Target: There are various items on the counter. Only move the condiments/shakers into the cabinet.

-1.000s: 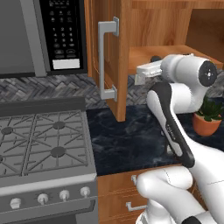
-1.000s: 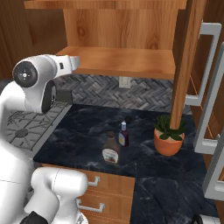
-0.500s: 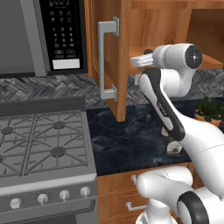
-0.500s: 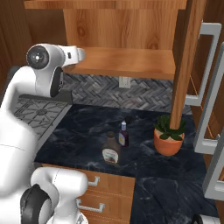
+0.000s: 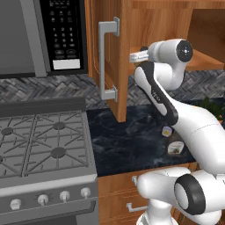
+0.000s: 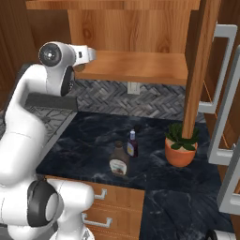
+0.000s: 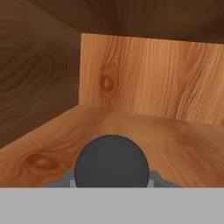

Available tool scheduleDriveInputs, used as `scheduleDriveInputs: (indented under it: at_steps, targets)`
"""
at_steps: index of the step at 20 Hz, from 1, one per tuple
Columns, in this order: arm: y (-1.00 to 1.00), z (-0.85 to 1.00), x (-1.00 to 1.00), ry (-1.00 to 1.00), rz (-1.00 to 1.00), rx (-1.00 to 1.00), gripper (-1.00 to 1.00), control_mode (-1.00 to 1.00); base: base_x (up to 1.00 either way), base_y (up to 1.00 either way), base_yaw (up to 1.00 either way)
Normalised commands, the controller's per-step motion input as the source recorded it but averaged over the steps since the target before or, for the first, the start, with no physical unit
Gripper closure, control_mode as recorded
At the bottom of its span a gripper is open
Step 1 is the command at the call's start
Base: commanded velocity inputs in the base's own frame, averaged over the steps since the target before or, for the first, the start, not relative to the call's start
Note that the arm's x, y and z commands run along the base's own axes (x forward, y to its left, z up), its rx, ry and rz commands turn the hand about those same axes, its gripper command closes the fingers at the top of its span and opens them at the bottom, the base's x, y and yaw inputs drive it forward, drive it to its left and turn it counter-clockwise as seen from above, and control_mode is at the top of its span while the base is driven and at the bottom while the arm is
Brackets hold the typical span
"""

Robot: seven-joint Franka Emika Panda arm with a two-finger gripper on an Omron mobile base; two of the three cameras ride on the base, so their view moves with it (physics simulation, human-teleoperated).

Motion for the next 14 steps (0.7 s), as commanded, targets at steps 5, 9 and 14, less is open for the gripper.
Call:
scheduleDriveInputs:
  at_steps: [5,9,14]
  targets:
    - [0.0,-0.21,0.57,0.0,0.0,0.0,1.0,-1.0,0.0,0.0,0.0]
    - [0.0,-0.15,0.69,0.0,0.0,0.0,1.0,-1.0,0.0,0.0,0.0]
    - [0.0,-0.11,0.76,0.0,0.0,0.0,1.0,-1.0,0.0,0.0,0.0]
